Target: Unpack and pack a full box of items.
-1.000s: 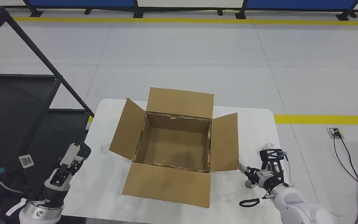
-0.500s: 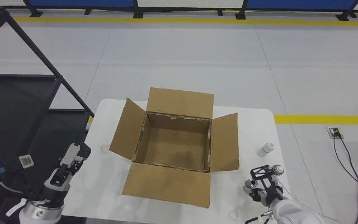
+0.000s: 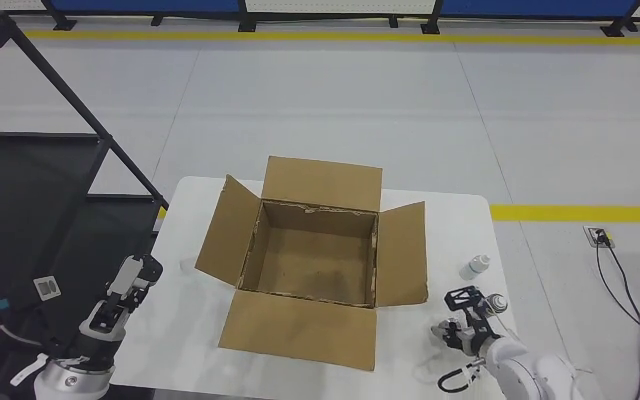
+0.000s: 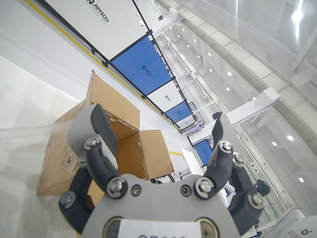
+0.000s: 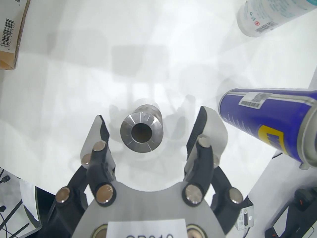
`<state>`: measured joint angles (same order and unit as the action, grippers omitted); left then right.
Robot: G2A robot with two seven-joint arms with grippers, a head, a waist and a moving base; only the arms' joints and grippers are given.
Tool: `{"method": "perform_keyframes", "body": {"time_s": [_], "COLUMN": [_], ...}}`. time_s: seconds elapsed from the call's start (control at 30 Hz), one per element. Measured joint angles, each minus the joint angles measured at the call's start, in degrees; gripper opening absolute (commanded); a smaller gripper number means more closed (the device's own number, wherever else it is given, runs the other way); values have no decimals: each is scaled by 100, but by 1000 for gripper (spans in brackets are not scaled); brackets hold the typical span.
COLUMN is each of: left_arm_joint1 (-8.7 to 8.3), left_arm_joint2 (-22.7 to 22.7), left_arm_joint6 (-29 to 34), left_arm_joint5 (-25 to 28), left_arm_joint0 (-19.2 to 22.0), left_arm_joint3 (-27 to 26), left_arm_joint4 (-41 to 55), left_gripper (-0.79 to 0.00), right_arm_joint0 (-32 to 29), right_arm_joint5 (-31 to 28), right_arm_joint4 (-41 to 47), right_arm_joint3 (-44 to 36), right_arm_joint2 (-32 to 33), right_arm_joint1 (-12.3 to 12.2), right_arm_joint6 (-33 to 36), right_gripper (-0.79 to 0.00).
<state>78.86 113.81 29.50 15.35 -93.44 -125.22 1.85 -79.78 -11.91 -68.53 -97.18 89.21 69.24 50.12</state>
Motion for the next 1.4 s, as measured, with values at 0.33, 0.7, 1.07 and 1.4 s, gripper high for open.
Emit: {"method": "perform_keyframes", "body": {"time_s": [0.33,0.7,1.07,1.4], "left_arm_joint1": [0,-5,14,13], "left_arm_joint2": [0,179,592,590], "left_arm_joint6": [0,-250,-641,-637], "left_arm_joint5": [0,79,496,495], "left_arm_joint0": [0,-144,-801,-799], "left_arm_joint3": [0,102,388,386], "left_arm_joint4": [0,110,712,708], "left_gripper": [0,0,0,0], "right_arm_joint0": [-89,-501,2168,5277], "right_arm_joint5": [-130,708,942,2137], "right_arm_joint4": [348,-58,-820,95], "right_arm_joint3": [-382,-3506,-3476,-108], "right_arm_joint2": [168,302,-2421,-5025], "right_arm_joint1": [-50,-85,122,1066], "right_arm_joint6": [117,652,2211,2422], "right_gripper": [-785,-785,-785,-785]}}
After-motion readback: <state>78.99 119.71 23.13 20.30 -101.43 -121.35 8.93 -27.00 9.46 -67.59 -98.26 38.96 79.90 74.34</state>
